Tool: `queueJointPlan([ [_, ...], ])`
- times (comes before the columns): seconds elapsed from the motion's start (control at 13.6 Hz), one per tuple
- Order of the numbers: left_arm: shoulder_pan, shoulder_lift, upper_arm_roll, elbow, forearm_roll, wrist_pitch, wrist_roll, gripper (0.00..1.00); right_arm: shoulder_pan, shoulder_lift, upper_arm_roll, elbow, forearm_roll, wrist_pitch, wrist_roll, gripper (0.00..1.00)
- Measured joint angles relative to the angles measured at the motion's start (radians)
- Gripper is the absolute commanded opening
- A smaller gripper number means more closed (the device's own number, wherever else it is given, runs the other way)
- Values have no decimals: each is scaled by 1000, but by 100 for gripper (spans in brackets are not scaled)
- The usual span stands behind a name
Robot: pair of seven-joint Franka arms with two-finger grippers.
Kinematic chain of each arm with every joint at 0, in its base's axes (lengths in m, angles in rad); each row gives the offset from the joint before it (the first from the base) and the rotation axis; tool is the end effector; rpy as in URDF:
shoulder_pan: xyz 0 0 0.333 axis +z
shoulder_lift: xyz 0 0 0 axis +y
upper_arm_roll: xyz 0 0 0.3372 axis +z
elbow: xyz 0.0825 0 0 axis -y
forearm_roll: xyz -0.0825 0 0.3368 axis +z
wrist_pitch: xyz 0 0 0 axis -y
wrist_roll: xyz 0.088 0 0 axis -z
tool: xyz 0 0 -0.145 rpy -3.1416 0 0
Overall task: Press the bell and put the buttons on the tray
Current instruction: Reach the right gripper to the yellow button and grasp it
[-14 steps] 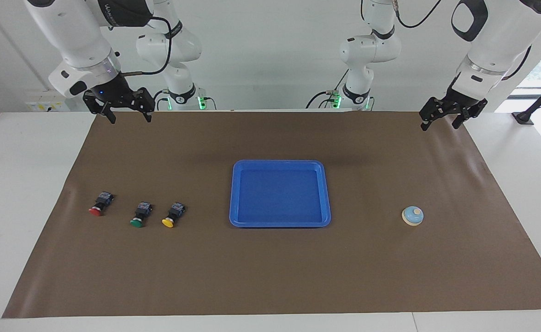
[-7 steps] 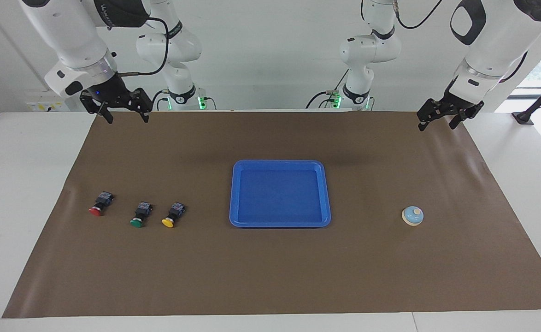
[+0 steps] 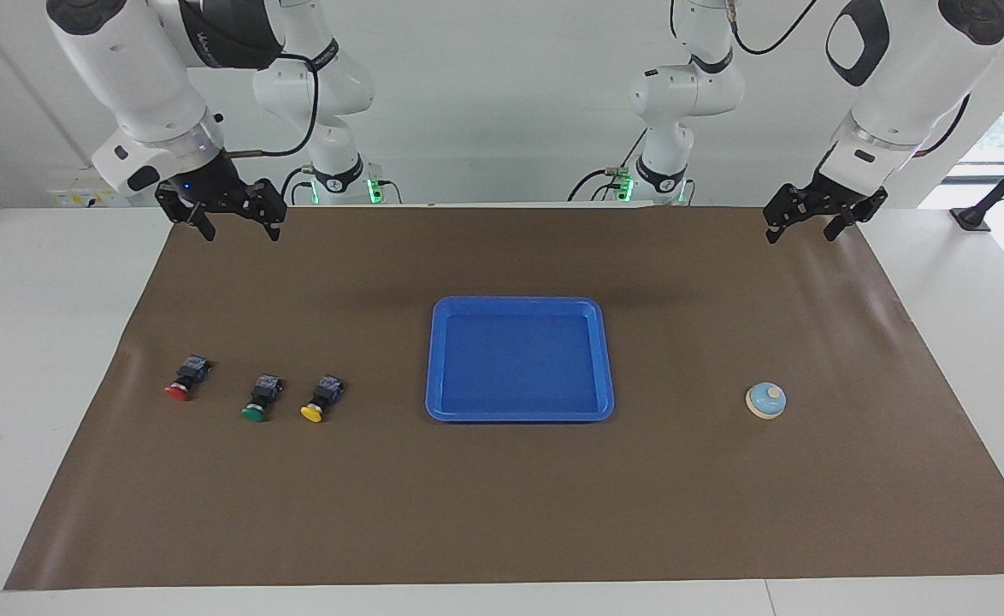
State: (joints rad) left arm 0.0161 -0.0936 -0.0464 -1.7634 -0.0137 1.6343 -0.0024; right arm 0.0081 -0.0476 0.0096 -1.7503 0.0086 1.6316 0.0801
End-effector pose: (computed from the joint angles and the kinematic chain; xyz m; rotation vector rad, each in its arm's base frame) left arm 0.4764 -0.0173 0.5772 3.1321 -0.0415 -0.0560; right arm 0.4885 0.0099 0.5603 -3.1334 0.0991 0.1120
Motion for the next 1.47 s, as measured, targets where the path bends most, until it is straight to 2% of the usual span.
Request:
queueJointPlan([
  [0.15,3,0,10,0,0,0,0,100,3,0,3,-75,-5,70,36,100],
  [0.29,3,0,16,0,0,0,0,100,19,23,5,-108,-27,130,78,100],
  [0.52,2,0,13,0,0,0,0,100,34,115,7,-129,-37,262,142,100],
  [0.66,3,0,14,0,0,0,0,100,34,177,7,-158,-38,392,163,100],
  [0.81,3,0,15,0,0,0,0,100,36,203,7,-208,-38,494,181,100],
  [1.03,3,0,15,0,0,0,0,100,66,228,7,-245,-39,565,203,100],
  [1.47,3,0,15,0,0,0,0,100,76,343,6,-237,-68,698,230,100],
])
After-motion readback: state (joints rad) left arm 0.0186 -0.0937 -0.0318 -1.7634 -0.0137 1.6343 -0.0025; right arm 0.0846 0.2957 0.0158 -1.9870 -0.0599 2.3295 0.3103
